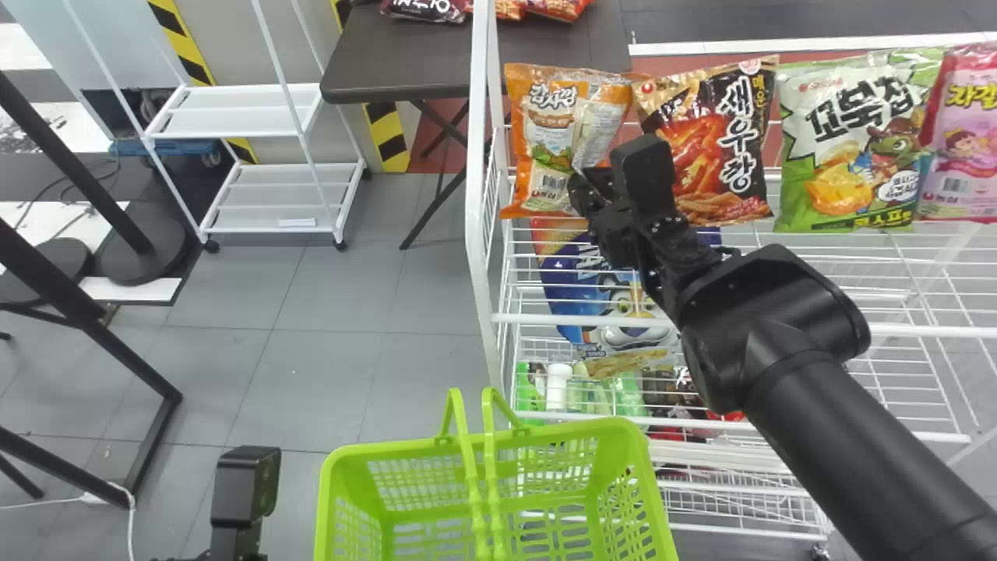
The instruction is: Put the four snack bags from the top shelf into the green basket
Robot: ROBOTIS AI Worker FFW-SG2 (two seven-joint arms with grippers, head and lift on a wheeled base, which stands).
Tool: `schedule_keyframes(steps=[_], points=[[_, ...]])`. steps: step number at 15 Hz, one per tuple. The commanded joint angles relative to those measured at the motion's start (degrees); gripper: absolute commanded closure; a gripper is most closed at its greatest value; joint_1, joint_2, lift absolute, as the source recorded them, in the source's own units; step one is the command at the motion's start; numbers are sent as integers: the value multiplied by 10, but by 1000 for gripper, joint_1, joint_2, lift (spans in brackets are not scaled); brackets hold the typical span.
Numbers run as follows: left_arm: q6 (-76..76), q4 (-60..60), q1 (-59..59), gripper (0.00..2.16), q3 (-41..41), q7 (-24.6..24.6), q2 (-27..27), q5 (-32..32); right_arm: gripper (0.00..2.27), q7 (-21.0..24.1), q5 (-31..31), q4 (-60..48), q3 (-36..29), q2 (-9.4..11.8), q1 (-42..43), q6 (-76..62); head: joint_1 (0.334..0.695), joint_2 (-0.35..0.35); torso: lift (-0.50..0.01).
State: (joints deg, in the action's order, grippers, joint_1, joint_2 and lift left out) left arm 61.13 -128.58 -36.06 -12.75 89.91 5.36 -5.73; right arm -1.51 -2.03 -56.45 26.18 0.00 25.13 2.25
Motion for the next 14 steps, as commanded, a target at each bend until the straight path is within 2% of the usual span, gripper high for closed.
schedule_keyframes(steps=[1, 4, 8, 14], points=[[0, 1, 1, 2148, 0, 7, -1, 0, 2246, -1, 12, -2, -3, -1, -2, -9, 695, 120, -4], [0, 6, 6, 2148, 0, 7, 0, 0, 2246, -3, 25, -22, -4, -1, -3, -9, 695, 122, -4], [2, 13, 15, 2148, -3, 7, 0, 0, 2246, -1, 72, -129, -13, -1, -61, 21, 695, 136, -4], [11, 8, 36, 2148, -20, 7, 0, -2, 2246, -1, 128, -358, -69, -1, -221, 128, 695, 140, -4]])
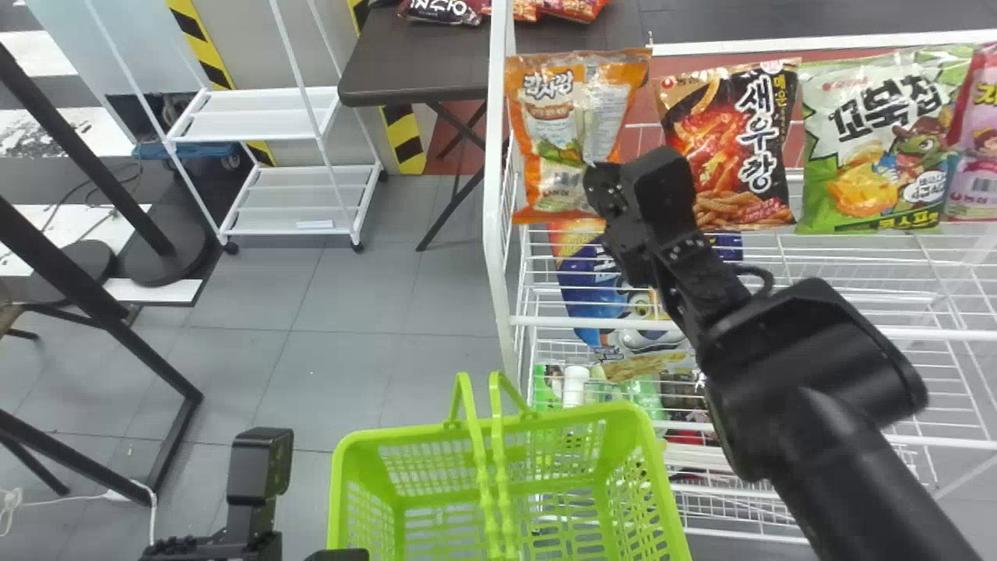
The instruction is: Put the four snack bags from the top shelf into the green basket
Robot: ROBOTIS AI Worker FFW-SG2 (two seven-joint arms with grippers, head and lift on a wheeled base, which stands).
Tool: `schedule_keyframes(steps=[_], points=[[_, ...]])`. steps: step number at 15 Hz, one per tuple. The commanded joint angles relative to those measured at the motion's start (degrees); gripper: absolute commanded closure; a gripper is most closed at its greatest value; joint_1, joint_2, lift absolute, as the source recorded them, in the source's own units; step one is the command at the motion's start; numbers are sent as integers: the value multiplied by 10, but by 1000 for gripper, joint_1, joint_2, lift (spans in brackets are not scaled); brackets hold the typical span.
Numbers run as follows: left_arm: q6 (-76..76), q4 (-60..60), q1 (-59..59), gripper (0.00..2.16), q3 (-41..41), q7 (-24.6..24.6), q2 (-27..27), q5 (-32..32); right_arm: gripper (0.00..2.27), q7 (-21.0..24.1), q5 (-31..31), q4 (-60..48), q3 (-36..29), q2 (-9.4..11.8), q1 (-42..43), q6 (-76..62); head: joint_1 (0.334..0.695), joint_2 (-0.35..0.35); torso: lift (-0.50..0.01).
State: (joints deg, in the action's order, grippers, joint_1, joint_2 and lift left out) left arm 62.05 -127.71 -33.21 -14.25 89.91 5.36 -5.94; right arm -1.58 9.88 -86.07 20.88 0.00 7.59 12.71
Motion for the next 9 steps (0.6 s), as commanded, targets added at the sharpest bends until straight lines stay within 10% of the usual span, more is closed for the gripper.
schedule_keyframes(steps=[1, 9], points=[[5, -1, 15, 2148, -10, 7, -1, 0, 2246, -1, 6, -105, -29, -1, -78, 29, 695, 124, -4], [51, 4, 74, 2148, 1, 7, -9, 31, 2246, -18, -41, -450, -66, 52, -363, 94, 695, 48, -4]])
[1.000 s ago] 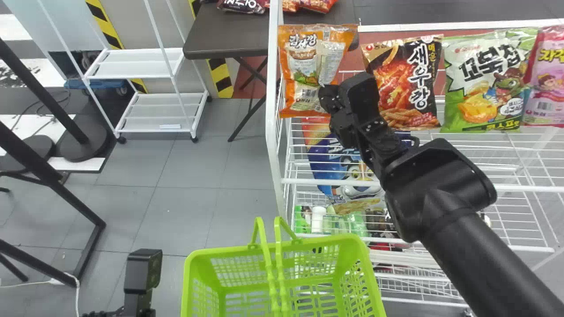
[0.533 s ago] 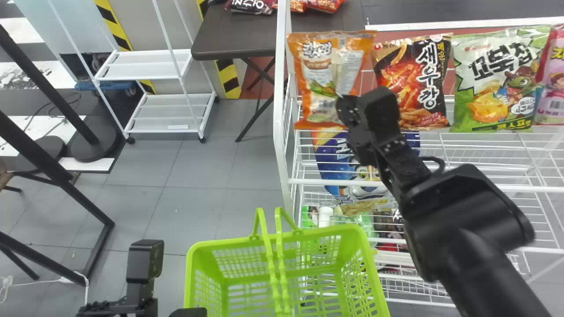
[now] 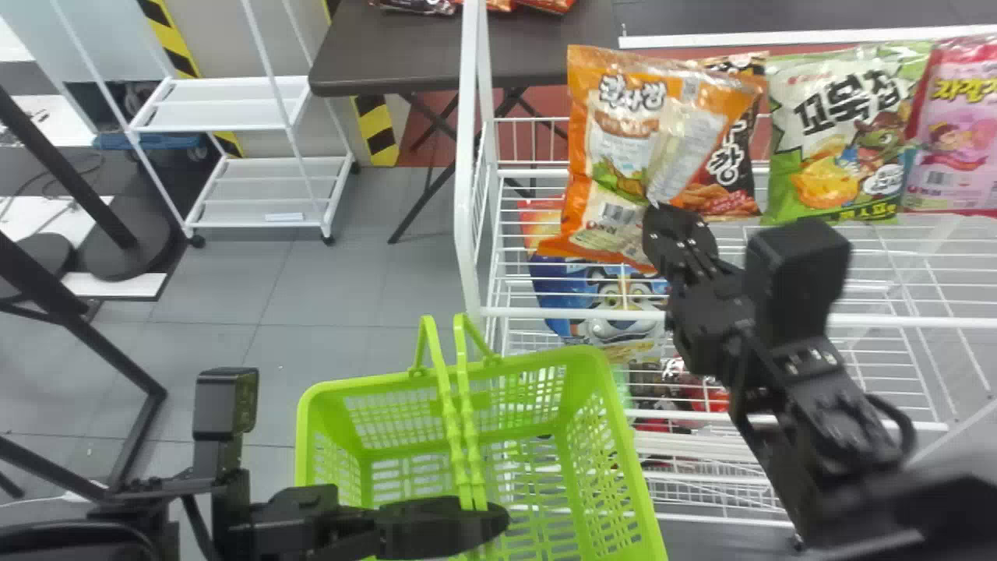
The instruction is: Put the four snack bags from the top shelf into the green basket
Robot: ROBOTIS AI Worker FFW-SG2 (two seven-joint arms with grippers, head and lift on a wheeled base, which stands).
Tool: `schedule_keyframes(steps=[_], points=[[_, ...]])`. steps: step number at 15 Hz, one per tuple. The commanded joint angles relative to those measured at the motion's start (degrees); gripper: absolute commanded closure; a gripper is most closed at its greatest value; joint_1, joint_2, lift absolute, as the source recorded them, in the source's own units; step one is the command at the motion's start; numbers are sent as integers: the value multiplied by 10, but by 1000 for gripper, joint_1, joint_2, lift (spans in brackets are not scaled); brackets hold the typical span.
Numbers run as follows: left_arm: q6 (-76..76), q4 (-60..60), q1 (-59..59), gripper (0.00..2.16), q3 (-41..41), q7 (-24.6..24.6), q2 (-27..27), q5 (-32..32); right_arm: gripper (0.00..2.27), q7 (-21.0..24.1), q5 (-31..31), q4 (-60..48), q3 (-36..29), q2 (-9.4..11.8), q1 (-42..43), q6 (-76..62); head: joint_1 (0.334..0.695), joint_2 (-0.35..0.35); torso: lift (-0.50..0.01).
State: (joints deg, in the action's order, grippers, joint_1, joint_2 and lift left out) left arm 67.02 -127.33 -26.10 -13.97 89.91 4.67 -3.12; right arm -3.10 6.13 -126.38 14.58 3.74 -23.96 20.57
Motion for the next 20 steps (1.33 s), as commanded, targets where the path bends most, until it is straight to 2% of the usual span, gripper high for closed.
schedule_keyframes(steps=[1, 3, 6, 9, 13, 14, 18, 19, 20], points=[[1, 1, 3, 2148, -6, 7, -5, 3, 2246, -9, -3, -74, -3, 24, -75, 37, 695, 38, -4], [1, 1, 3, 2148, -10, 7, -12, 5, 2246, -31, -14, -110, 0, 42, -114, 84, 695, 33, -4], [1, 1, 3, 2148, -12, 7, -19, 9, 2246, -32, -16, -152, 16, 78, -143, 219, 695, 50, -4], [1, 1, 5, 2148, -11, 7, -26, 15, 2246, -52, -17, -159, 45, 94, -145, 276, 695, 61, -4], [15, 2, 8, 2148, -1, 7, -32, 22, 2246, -52, -19, -131, 136, 101, -101, 300, 695, 125, -4], [15, 2, 8, 2148, 1, 7, -33, 22, 2246, -49, -19, -114, 167, 100, -76, 328, 695, 181, -4], [15, 2, 9, 2148, 5, 7, -34, 22, 2246, -17, -21, 8, 279, 86, 44, 369, 695, 327, -4], [15, 2, 9, 2148, 7, 7, -34, 22, 2165, -17, -25, 39, 291, 76, 67, 367, 695, 350, -4], [15, 2, 8, 2148, 7, 7, -34, 22, 1602, -21, -39, 64, 296, 66, 86, 365, 695, 350, -4]])
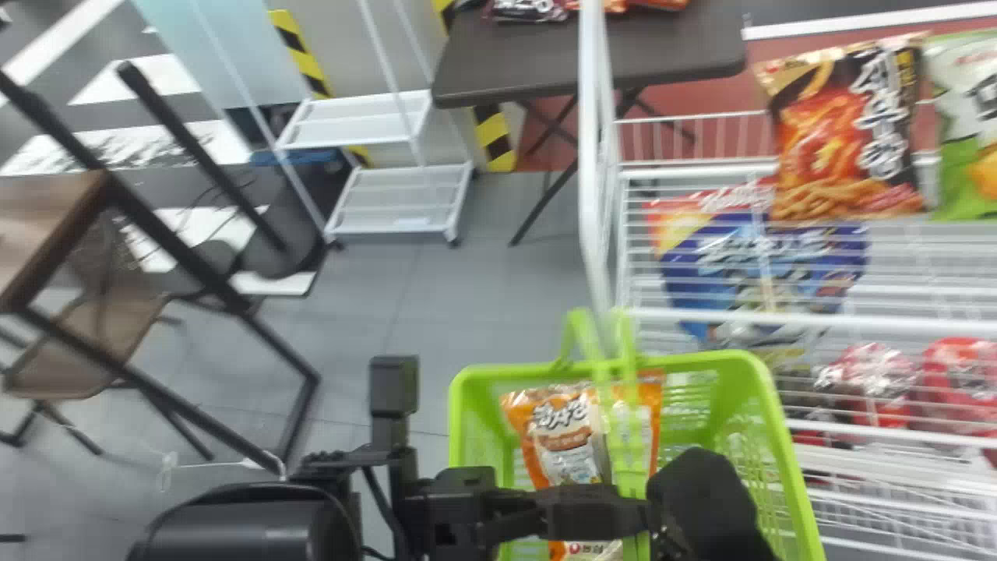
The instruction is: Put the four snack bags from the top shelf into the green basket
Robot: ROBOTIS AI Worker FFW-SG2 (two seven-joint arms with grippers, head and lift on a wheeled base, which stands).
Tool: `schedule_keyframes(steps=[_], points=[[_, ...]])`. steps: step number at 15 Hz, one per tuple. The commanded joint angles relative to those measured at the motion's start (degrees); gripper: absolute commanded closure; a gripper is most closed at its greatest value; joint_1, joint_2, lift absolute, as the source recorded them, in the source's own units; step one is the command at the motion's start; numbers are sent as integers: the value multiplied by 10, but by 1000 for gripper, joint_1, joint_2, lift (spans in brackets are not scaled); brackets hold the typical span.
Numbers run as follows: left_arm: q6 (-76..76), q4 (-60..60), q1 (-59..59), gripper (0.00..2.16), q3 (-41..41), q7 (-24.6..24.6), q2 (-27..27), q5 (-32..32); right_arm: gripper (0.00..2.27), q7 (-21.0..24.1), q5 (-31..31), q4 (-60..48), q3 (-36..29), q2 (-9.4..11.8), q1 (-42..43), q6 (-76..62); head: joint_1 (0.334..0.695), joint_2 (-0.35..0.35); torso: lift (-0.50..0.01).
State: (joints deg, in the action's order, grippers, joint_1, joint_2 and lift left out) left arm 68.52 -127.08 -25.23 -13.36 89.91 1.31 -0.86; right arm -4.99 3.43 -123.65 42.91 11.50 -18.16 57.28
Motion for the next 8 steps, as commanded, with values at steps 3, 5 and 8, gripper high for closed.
schedule_keyframes(steps=[3, 5, 8], points=[[0, 1, -1, 2148, 0, 7, 4, 0, -2, -16, -35, 39, -12, -2, 22, -60, 695, 350, -4], [0, 2, 1, 2148, 1, 7, 4, 0, 46, -33, -53, 5, -66, 13, -19, -151, 695, 350, -4], [0, 4, 5, 2148, 3, 7, 4, 0, 80, -73, -58, -73, -165, 26, -85, -165, 695, 350, -4]])
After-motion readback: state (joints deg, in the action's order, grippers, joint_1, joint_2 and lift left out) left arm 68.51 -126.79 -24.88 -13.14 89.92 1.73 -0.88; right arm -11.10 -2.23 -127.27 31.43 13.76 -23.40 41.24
